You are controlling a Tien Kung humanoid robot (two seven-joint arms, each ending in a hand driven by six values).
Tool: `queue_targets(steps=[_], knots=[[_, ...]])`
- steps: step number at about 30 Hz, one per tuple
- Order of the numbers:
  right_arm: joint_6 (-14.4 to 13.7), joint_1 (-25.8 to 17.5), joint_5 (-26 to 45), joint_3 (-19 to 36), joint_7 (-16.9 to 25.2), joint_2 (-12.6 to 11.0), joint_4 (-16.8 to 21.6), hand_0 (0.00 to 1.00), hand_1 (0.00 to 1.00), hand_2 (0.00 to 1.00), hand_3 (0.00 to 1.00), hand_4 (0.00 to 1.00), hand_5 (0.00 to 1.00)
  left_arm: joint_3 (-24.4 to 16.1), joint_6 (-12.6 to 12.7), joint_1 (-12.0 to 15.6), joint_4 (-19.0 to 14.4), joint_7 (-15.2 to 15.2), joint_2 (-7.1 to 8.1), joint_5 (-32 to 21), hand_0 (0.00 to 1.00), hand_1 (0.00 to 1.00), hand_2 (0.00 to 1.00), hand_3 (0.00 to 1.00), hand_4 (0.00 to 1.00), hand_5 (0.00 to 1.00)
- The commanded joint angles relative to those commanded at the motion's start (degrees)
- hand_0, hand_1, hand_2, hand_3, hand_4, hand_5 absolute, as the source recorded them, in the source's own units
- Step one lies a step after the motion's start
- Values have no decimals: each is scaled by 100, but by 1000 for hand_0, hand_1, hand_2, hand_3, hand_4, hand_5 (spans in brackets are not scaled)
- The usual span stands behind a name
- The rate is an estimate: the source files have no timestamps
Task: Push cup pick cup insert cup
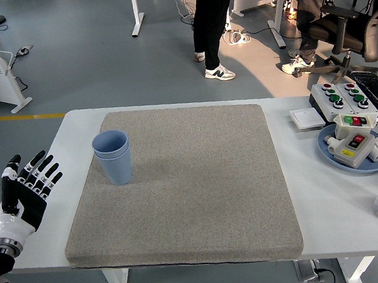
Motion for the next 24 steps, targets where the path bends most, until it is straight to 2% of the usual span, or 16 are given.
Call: queue_targets(steps=[24], knots=[[17,11,-66,53,0,2,-7,529,504,554,553,122,826,24,2,0,38,2,-11,18,885,891,893,892,638,998]])
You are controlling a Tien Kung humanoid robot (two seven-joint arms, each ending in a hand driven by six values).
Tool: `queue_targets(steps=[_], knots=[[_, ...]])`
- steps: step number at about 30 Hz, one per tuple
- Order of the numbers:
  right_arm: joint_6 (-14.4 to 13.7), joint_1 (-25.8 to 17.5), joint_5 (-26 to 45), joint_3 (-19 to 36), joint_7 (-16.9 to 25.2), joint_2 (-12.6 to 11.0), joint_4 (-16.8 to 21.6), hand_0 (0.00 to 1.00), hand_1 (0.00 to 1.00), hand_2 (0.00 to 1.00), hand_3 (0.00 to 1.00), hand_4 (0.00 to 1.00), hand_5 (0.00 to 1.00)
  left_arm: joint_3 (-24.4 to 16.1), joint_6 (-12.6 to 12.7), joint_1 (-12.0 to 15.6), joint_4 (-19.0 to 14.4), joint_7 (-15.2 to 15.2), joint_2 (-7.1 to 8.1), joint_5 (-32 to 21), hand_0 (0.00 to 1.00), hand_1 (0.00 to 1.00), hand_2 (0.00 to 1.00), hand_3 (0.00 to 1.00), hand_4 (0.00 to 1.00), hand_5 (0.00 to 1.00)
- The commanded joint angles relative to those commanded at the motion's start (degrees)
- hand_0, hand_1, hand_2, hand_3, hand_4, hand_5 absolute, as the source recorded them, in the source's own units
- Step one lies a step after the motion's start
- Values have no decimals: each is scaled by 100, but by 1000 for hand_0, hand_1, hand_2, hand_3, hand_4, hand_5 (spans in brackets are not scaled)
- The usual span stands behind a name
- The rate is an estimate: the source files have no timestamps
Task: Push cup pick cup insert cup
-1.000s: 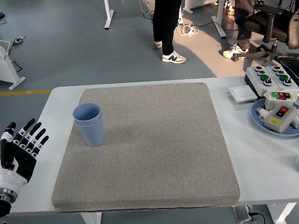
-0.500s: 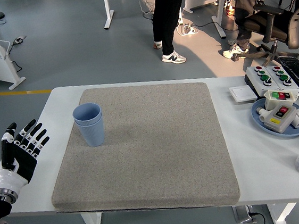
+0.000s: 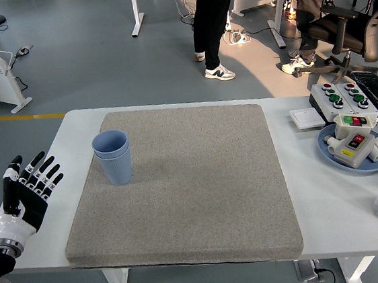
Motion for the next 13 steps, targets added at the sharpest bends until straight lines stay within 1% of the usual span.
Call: queue_targets(steps=[8,9,13], knots=[[-4,-10,-38,39,-5,5,0,529,504,554,553,122,826,65,-16,-5,32,-22,-9,-10,886,891,898,900,640,998],[-4,-11,-40,40,-5,5,0,529,503,554,553,122,825,66,-18,-4,33,-24,-10,-9,891,898,924,916,640,998],[-4,-26,-91,70,-20,5,4,529,503,554,553,122,825,104,-22,5,43,-68,-10,-9,891,898,924,916,640,998]])
